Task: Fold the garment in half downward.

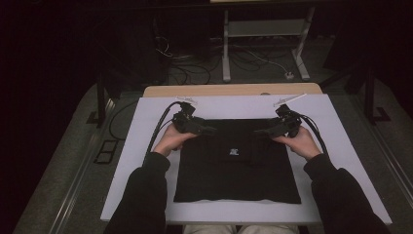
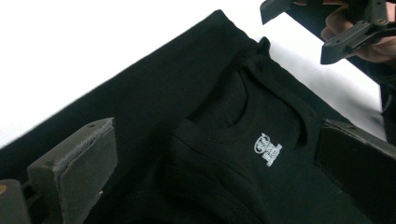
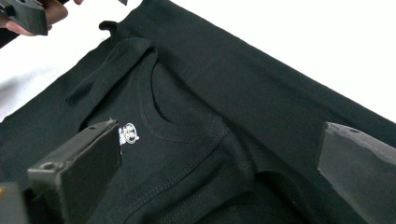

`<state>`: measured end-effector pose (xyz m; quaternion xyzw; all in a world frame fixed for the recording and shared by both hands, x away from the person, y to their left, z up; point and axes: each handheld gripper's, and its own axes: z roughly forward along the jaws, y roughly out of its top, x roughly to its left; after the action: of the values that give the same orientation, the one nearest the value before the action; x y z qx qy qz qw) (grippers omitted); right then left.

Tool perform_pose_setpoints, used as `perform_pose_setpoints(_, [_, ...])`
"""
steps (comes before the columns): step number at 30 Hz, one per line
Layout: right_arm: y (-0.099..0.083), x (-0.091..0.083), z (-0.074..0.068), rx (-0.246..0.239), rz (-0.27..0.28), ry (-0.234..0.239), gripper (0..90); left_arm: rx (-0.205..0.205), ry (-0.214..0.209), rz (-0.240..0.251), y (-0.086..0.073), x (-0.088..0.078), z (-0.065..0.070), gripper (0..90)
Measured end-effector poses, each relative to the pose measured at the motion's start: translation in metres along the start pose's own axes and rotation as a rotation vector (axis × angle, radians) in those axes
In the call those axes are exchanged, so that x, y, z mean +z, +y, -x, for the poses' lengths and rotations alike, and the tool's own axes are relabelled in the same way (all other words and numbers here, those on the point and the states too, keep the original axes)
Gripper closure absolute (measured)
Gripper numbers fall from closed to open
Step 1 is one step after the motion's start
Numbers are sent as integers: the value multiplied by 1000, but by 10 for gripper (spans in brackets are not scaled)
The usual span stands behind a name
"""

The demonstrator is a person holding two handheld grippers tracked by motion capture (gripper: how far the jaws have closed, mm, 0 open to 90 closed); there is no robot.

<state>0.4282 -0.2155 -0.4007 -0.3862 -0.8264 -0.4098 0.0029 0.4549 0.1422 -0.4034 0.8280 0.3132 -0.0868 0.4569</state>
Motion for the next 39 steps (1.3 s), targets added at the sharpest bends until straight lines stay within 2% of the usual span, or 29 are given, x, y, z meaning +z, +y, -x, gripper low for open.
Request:
perform_pose_setpoints(3, [0, 2, 1, -2, 1, 22, 82, -14, -7, -19, -1, 1, -5, 12])
perform_pose_setpoints(5, [1, 2, 2, 2, 8, 31, 145, -30, -15, -15, -2, 1, -9, 43])
perform_pose_setpoints(8, [1, 3, 5, 8, 3, 37, 189, -58, -30, -11, -4, 1, -16, 99])
perform_pose_setpoints(11, [0, 4, 8, 20, -5, 42, 259, -72, -42, -22, -6, 4, -21, 143])
perform_pose_setpoints(15, [-1, 5, 11, 26, -17, 41, 390, -74, -43, -36, -8, 7, -22, 213])
perform_pose_setpoints(21, [-3, 8, 15, 39, -34, 41, 490, -81, -34, -59, -9, 13, -22, 316])
perform_pose_setpoints(25, [-5, 11, 18, 40, -48, 39, 530, -81, -21, -67, -11, 15, -23, 351])
perform_pose_setpoints(34, [-8, 17, 21, 47, -87, 11, 644, -81, -38, -91, -13, 20, -24, 479])
perform_pose_setpoints(37, [-9, 18, 21, 49, -100, -8, 679, -68, -29, -112, -14, 20, -24, 564])
perform_pose_setpoints(39, [-9, 19, 21, 45, -111, -10, 714, -74, -22, -118, -14, 21, -25, 621])
